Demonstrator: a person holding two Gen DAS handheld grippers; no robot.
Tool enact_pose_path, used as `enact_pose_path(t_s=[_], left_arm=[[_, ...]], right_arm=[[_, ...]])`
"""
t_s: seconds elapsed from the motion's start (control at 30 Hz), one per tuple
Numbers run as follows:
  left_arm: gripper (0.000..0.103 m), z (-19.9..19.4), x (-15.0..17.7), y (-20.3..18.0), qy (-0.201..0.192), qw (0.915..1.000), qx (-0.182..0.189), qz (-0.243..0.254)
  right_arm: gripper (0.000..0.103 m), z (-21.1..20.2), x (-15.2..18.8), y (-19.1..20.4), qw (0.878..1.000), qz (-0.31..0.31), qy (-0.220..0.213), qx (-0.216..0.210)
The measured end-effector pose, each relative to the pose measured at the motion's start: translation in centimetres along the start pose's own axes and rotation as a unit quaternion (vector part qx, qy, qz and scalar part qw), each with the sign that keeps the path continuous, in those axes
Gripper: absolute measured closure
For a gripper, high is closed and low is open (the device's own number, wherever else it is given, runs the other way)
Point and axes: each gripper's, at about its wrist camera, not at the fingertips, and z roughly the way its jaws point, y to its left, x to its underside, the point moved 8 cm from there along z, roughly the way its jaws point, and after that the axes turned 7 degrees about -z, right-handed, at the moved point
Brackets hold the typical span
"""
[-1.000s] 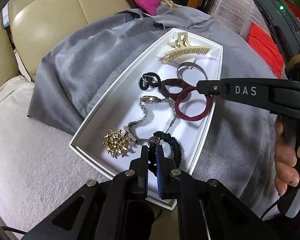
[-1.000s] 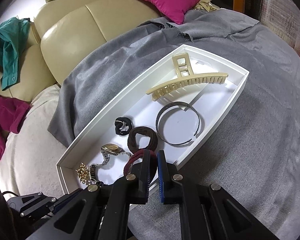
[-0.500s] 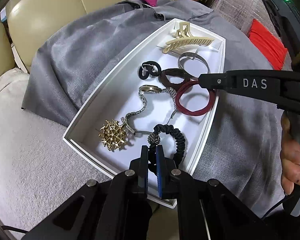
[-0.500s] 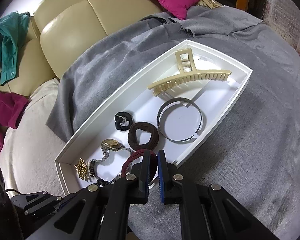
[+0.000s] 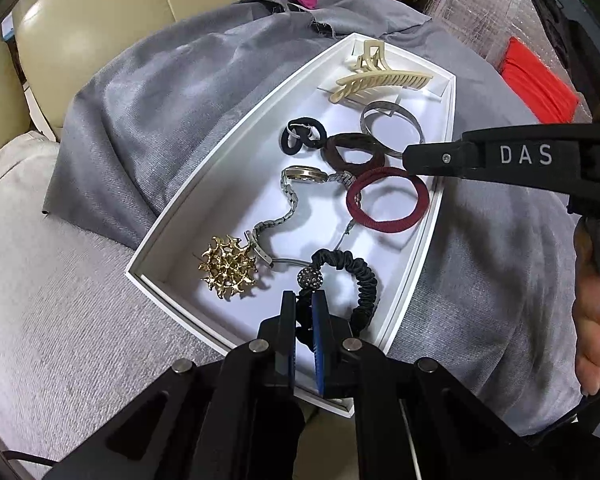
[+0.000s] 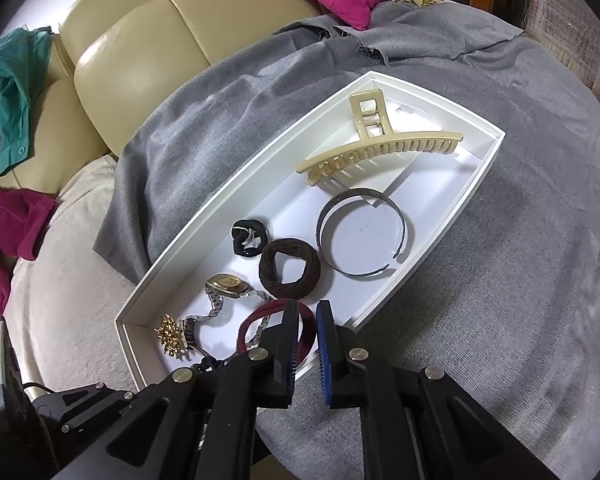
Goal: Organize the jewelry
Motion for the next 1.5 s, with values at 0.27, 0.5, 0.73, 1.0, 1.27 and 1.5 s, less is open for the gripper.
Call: enact_pose_path(t_s=[0.27,0.5,0.73,1.0,1.27,1.5], left_arm=[[0.095,-0.1,0.0,0.1,0.001,1.0000,0.001,-0.004],[0.093,-0.5,-0.2,0.1,-0.008,0.9999,-0.005,-0.003],[0.057,-1.7,-0.8,0.2,-0.045,0.9983,-0.036,0.006],[0.039,-2.7,-1.4,0.2,-0.072,0.9955,-0.061,0.013],[0.034,-4.5,-1.3,-0.5,-0.087,0.9938,-0.067,0.013],[0.032,-8.6,-1.6,-0.7,-0.122,0.9891,-0.082,0.009]], right_arm=[[0.090,-0.1,-0.1,0.3,1.000,0.000,-0.002,-0.001],[0.090,-0.3,-0.1,0.4,1.000,0.001,-0.006,-0.002],[0.089,-1.7,0.5,-0.2,1.000,0.015,-0.022,-0.005],[0.089,-3.6,1.4,-1.3,0.999,0.029,-0.035,-0.001],[0.089,-5.5,2.3,-1.6,0.998,0.032,-0.046,0.000],[0.089,-8.5,3.0,-1.6,0.997,0.040,-0.071,-0.004]])
